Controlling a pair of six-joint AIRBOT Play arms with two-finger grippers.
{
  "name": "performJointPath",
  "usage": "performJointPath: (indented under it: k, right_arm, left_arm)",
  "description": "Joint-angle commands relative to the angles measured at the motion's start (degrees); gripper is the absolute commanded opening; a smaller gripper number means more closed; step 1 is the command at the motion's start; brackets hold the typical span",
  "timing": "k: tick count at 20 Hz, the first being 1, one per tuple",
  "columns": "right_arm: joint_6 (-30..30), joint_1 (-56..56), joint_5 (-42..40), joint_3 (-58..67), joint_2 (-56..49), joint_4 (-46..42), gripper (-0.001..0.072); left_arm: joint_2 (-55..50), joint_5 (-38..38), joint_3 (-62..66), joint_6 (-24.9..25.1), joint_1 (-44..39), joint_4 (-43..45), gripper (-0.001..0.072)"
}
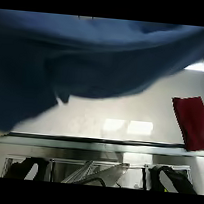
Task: Fold the shirts.
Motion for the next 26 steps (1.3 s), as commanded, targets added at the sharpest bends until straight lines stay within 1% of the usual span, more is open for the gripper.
performJointPath:
  k: [1, 3, 5, 8, 10, 12, 13, 15, 16, 18, 20, 21, 24, 26]
  right_arm:
    - [-2.32, -0.15, -0.31, -0.04, -0.79, -1.18, 0.0017]
    - [-2.29, -0.13, 2.91, -0.07, -6.67, -0.55, 0.0017]
    - [-2.01, -0.07, 8.15, -0.09, -14.62, 1.29, 0.0017]
    - [0.22, 0.17, 16.90, -1.22, -29.16, 3.08, 0.0018]
    - [0.70, 0.17, 16.81, -4.50, -37.55, 3.10, 0.0017]
    - [0.63, 0.17, 13.79, -8.13, -46.29, 3.08, 0.0017]
    - [0.44, 0.24, 11.23, -9.35, -50.97, 3.08, 0.0017]
    - [0.44, 0.28, 5.14, -9.60, -60.00, 3.82, 0.0017]
    - [-0.52, 0.26, 2.16, -9.42, -63.63, 5.29, 0.0017]
    - [-2.38, 0.24, -2.08, -7.37, -69.96, 10.93, 0.0017]
    - [-3.67, -0.15, -3.30, -3.85, -73.77, 16.39, 0.0017]
    - [-3.89, -0.33, -3.52, -1.88, -74.79, 17.42, 0.0017]
    - [-3.87, -0.85, -2.99, 1.40, -74.84, 17.38, 0.0017]
    - [-3.80, -0.94, -0.96, 1.40, -73.48, 15.80, 0.0017]
  left_arm:
    - [0.09, -2.49, -0.02, -2.45, -0.28, 6.82, 0.0013]
    - [-6.29, -7.98, -0.04, -2.73, -0.26, 5.81, 0.0014]
    - [-14.67, -12.87, -0.07, -3.34, -0.26, 5.81, 0.0013]
    - [-28.61, -19.28, -0.07, -3.26, -0.26, 5.77, 0.0014]
    - [-39.45, -21.77, -0.07, -2.14, -0.48, 5.75, 0.0014]
    - [-50.75, -20.76, -0.07, -0.85, -0.63, 5.73, 0.0013]
    - [-56.17, -19.06, -0.04, -0.52, -0.63, 5.77, 0.0013]
    - [-66.99, -13.29, 0.02, -0.15, -0.59, 5.95, 0.0014]
    - [-71.41, -11.08, 0.52, -0.15, -0.35, 5.95, 0.0014]
    - [-78.68, -8.81, 3.32, -0.28, -0.35, 5.90, 0.0013]
    - [-81.72, -4.52, 4.35, -0.26, -0.39, 5.88, 0.0013]
    - [-82.18, -2.40, 4.35, -0.24, -0.46, 5.92, 0.0014]
    - [-81.90, 1.68, 4.28, -0.20, 0.24, 5.92, 0.0013]
    - [-81.48, 0.83, 4.26, -0.17, 0.22, 6.38, 0.0013]
